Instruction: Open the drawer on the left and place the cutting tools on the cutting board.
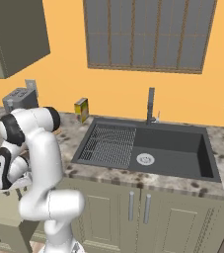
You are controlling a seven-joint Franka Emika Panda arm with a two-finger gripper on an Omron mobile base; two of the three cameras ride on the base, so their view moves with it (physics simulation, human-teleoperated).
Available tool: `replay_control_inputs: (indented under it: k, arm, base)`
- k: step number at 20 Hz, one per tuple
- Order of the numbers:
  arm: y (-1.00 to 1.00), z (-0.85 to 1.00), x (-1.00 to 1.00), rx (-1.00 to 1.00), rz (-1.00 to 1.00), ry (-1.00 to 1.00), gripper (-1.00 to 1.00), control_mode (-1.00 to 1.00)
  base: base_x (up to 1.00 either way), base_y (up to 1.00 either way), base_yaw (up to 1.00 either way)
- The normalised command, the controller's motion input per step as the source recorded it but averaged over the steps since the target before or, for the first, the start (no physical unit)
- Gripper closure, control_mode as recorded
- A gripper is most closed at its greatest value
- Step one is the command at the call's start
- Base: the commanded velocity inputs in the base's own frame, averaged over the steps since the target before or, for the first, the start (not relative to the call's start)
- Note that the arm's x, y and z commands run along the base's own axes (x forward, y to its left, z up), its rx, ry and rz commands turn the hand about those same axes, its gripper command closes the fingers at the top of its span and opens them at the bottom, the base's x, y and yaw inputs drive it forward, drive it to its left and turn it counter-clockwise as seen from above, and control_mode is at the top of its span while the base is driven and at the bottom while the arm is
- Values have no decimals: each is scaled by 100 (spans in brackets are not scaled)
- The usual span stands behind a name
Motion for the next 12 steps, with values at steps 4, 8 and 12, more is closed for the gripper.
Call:
replay_control_inputs:
  k: [4,8,12]
  arm:
    - [12,-27,29,-3,0,1,-100,-100]
    - [20,-26,2,0,0,4,-100,-100]
    - [11,-34,4,-1,2,4,-100,-100]
  base:
    - [0,0,0]
    - [0,0,0]
    - [0,0,0]
